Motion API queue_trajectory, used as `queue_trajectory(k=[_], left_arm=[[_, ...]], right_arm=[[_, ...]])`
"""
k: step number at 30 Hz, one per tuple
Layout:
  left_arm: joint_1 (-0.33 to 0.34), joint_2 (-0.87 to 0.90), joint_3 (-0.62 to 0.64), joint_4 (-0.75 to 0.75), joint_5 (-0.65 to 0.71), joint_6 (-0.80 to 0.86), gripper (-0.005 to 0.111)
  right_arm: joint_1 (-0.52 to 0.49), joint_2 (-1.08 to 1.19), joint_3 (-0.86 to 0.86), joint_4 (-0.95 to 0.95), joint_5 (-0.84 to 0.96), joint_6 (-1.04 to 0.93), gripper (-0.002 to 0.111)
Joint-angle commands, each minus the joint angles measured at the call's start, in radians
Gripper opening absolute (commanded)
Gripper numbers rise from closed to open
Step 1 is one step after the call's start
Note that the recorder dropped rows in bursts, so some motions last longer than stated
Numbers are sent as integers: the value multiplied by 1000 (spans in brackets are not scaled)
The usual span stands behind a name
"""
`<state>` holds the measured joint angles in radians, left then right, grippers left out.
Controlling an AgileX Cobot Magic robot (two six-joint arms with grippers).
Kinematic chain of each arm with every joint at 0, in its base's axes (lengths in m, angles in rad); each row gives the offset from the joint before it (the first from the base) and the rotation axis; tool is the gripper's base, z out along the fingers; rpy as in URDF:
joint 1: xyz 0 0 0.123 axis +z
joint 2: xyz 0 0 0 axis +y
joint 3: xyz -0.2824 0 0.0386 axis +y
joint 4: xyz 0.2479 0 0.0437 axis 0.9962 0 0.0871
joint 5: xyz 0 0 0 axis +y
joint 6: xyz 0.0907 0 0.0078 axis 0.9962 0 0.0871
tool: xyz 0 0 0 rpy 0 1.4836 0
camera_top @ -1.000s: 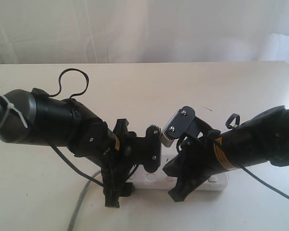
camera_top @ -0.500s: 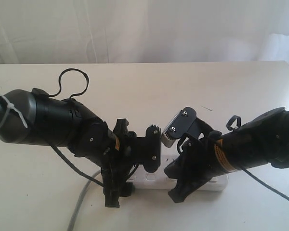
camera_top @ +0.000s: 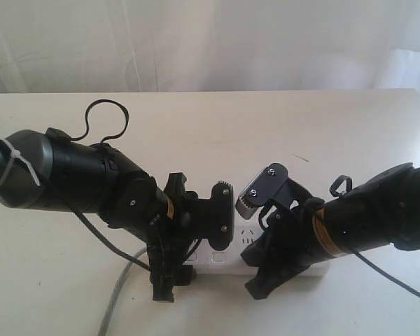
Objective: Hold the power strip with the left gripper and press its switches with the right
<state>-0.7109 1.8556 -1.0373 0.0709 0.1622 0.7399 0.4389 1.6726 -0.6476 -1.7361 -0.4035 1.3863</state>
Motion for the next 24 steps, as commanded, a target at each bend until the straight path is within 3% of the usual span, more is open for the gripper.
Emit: queue_trajectory(k=[1, 18, 24], left_arm=[[-12, 54, 35, -22, 127, -3, 0], [-12, 54, 35, -22, 127, -3, 0], [-12, 54, 35, -22, 129, -3, 0]], right_arm=[[3, 45, 3, -8, 47, 12, 0], [3, 77, -6, -8, 190, 102, 0], [61, 113, -6, -8, 239, 102, 0]])
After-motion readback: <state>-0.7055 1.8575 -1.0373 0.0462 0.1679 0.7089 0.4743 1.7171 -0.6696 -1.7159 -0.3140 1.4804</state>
